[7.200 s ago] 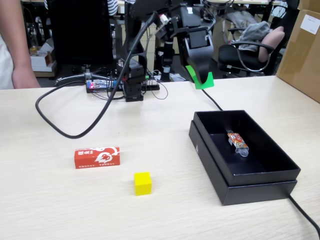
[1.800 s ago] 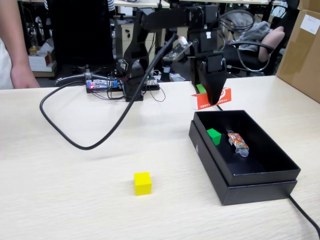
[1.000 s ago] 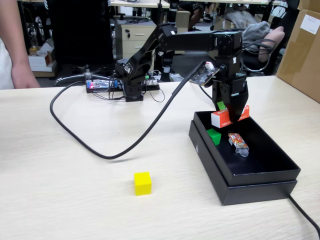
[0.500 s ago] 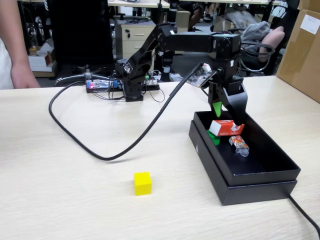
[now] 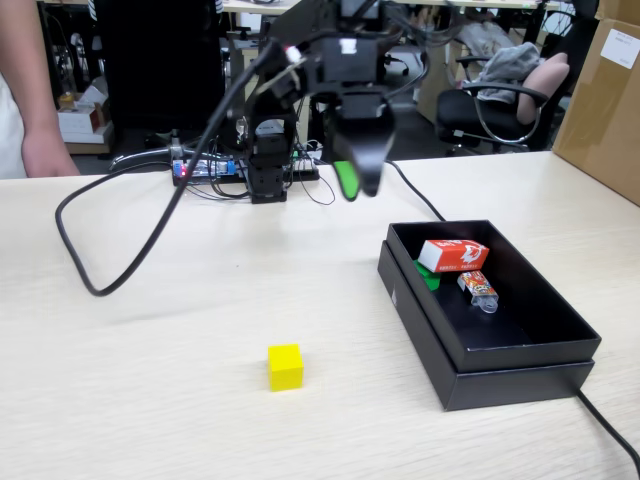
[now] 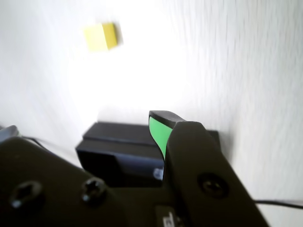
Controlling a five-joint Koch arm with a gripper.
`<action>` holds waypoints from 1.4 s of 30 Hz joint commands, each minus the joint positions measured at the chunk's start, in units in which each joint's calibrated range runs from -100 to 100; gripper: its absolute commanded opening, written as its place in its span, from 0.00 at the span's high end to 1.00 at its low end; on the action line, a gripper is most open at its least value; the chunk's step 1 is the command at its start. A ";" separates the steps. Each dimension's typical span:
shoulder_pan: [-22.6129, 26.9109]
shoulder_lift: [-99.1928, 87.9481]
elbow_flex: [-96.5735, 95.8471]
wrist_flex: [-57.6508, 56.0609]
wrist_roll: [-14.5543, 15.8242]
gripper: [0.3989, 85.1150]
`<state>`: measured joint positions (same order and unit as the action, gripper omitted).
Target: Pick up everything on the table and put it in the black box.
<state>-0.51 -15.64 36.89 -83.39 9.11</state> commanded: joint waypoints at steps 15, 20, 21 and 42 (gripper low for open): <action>-6.30 16.85 8.89 0.41 -2.54 0.43; -6.35 26.60 21.58 0.23 -2.78 0.44; -6.30 28.67 23.94 0.23 -2.78 0.44; -4.74 54.60 37.09 1.36 -3.32 0.44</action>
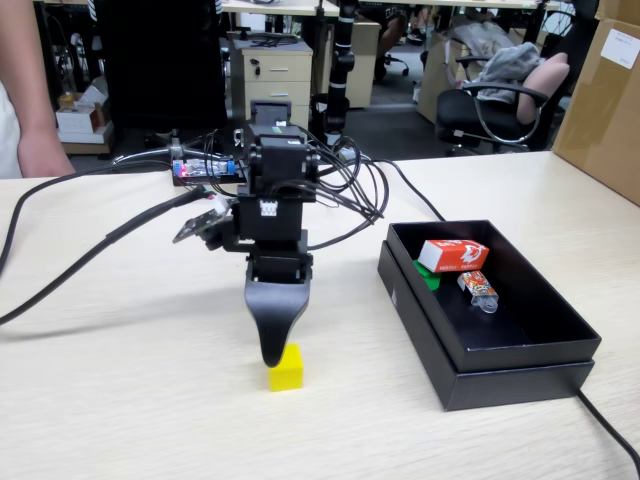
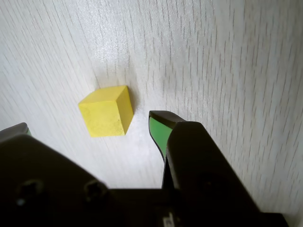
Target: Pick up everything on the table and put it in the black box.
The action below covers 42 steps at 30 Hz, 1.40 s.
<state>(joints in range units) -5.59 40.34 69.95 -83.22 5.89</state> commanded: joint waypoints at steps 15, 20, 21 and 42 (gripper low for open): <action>0.44 2.97 4.57 1.63 -0.15 0.45; 0.15 5.61 4.12 1.45 -0.15 0.45; 0.15 5.96 4.12 1.45 -0.15 0.45; 0.15 5.27 4.48 1.28 -0.15 0.84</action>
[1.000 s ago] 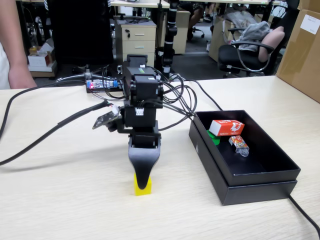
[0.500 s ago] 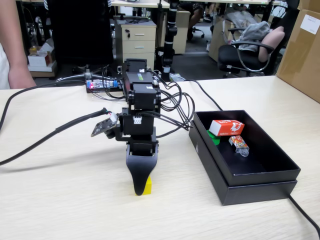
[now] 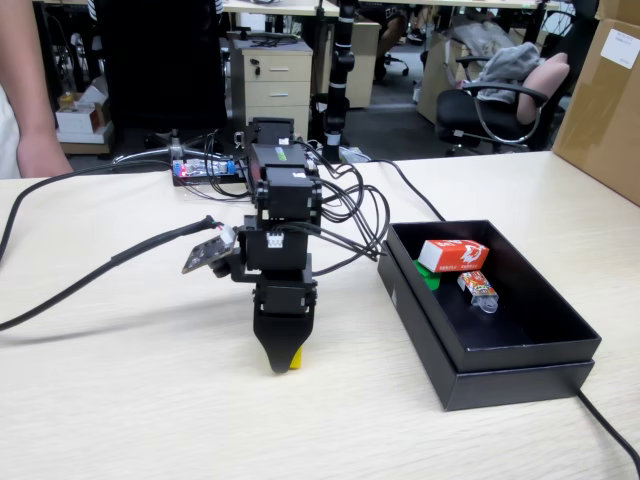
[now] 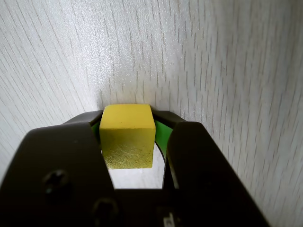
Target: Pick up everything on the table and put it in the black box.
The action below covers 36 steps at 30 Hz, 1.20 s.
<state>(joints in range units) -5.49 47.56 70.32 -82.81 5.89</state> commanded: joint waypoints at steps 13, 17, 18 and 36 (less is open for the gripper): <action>1.81 -30.06 -8.40 -9.24 -0.20 0.84; 3.86 -42.23 -22.27 -9.24 -0.20 0.84; 4.40 -45.32 -26.26 -9.24 -0.24 0.84; 19.83 -60.01 -23.90 -8.81 4.74 0.84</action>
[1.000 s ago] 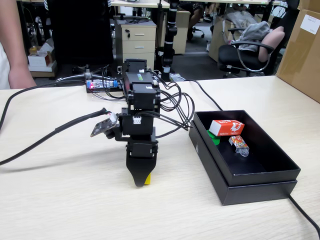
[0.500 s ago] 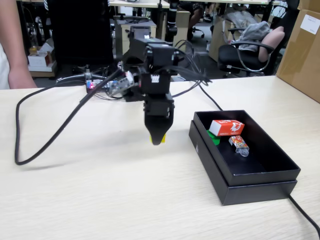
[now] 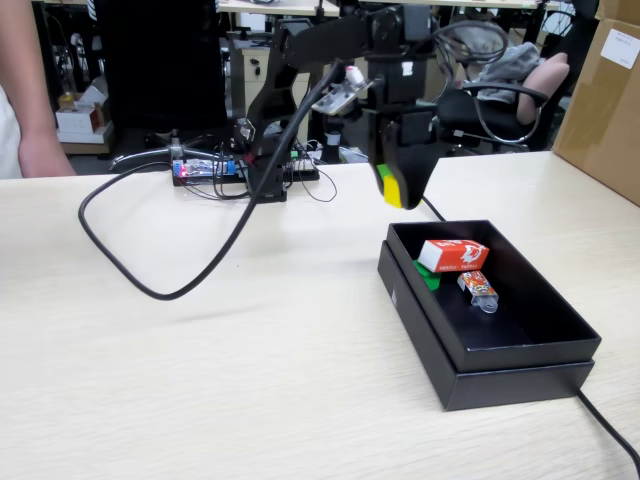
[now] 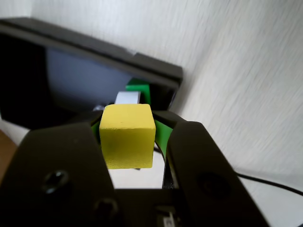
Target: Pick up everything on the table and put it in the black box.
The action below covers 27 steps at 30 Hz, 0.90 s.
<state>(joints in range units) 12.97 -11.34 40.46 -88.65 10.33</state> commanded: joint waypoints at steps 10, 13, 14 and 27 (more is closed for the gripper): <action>1.07 27.11 29.17 -2.80 0.39 0.84; 0.49 31.70 29.90 -2.80 0.44 0.84; 0.29 32.51 29.90 -2.80 0.44 0.84; -0.20 27.46 26.09 -2.97 0.39 0.53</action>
<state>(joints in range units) 12.87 22.36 66.21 -89.31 10.96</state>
